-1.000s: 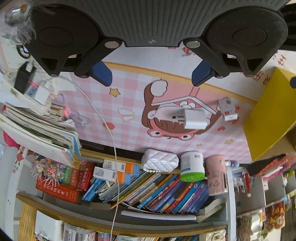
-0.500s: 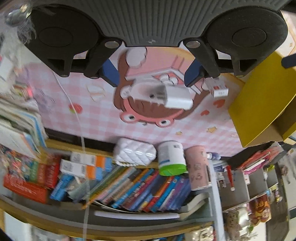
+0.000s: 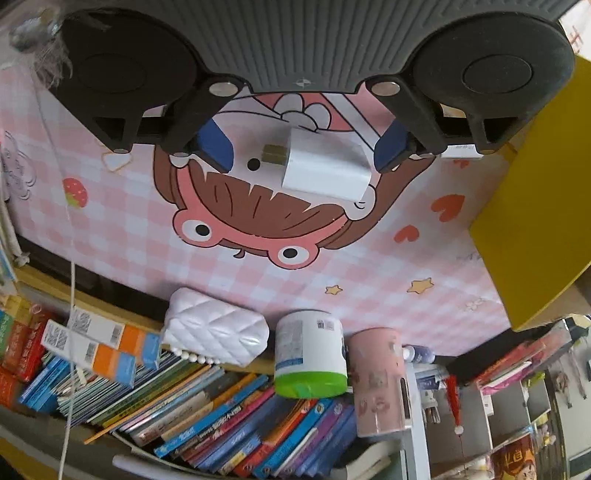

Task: Organize objects
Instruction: 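Grasp the white charger plug with the right gripper, then grasp the small white staple box with the left gripper while the right holds the plug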

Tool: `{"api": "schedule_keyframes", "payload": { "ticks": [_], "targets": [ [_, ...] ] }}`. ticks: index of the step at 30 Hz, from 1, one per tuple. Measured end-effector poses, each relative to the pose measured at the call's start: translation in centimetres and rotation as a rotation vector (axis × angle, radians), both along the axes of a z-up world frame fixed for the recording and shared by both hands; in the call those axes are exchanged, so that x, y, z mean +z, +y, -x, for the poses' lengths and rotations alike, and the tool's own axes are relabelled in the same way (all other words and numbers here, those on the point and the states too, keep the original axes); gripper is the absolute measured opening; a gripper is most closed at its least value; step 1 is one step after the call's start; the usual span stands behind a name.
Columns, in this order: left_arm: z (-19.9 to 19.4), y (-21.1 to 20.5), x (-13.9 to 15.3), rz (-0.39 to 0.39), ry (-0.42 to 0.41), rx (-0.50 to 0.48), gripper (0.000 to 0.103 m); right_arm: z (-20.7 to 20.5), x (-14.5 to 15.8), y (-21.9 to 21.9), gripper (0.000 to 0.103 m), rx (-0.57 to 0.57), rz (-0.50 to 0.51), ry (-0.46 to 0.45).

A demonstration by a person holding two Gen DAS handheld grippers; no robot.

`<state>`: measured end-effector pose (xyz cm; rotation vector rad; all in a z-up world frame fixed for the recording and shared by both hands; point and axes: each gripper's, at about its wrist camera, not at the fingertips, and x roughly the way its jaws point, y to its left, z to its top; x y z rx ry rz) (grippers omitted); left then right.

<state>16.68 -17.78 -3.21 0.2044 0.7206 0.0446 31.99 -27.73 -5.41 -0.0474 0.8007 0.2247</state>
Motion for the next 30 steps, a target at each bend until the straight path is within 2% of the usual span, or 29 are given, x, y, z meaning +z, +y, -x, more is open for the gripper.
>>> {"api": "schedule_keyframes", "payload": {
  "ticks": [6,9,10,17,23,28,30],
  "targets": [
    [-0.2,0.2,0.0,-0.002,0.000,0.006,0.094,-1.2,-1.0,0.0,0.080,0.026,-0.016,0.006],
    [-0.2,0.1,0.1,-0.006,-0.006,-0.001,0.094,-1.4,-1.4,-0.1,0.065,0.040,-0.037,0.013],
    [-0.2,0.1,0.1,-0.009,-0.008,-0.004,0.094,-1.6,-1.4,-0.2,0.064,0.051,-0.055,0.018],
    [-0.8,0.0,0.3,0.003,-0.027,-0.015,0.094,-0.1,0.0,-2.0,0.064,0.035,-0.078,-0.034],
    [-2.1,-0.1,0.3,0.031,-0.043,-0.004,0.094,3.0,2.2,-5.6,0.064,-0.054,-0.071,-0.081],
    [-4.1,-0.4,-0.5,0.054,-0.025,0.027,0.094,6.2,3.0,-7.6,0.064,-0.121,-0.062,-0.092],
    [-4.9,-0.6,-0.9,0.057,-0.015,0.040,0.089,7.4,3.1,-7.8,0.064,-0.133,-0.060,-0.094]
  ]
}}
